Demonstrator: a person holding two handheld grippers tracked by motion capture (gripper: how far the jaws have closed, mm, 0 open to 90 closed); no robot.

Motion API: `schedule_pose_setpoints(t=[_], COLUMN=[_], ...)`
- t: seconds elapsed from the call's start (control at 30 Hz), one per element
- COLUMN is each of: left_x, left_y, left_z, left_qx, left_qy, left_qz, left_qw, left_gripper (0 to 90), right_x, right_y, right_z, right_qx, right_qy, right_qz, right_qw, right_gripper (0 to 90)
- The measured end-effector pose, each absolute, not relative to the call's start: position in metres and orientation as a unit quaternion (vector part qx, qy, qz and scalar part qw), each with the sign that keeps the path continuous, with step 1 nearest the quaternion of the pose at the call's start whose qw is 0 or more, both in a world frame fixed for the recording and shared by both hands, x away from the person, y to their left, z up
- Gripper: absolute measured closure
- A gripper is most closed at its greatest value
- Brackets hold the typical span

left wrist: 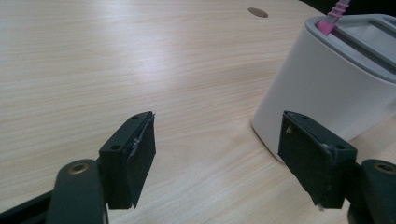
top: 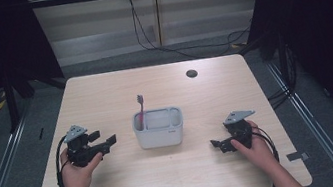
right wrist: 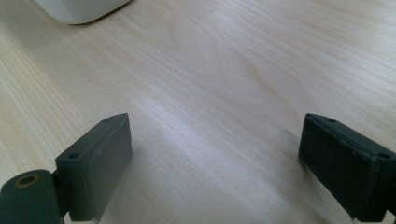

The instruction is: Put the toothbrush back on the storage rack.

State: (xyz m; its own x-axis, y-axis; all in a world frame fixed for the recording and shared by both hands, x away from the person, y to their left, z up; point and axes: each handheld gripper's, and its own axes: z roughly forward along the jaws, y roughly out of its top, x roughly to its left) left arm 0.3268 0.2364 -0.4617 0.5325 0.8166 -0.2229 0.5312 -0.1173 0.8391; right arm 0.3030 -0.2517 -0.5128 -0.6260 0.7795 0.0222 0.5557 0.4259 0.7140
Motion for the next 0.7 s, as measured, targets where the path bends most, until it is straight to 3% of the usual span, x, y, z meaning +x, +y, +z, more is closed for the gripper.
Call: schedule_pose_setpoints(t=[0.7], left_x=[0.326], left_y=[0.246], left_z=[-0.474], left_qx=[0.752], left_qy=[0.445], left_qz=[0.159], left_qw=[0.459], left_gripper=[24.4], right_x=[0.303], right_y=[-0.252], right_z=[-0.513], right_qx=[0.401], right_qy=[0.83], right_qz=[0.354], right_qw=[0.159], right_gripper=[9.0])
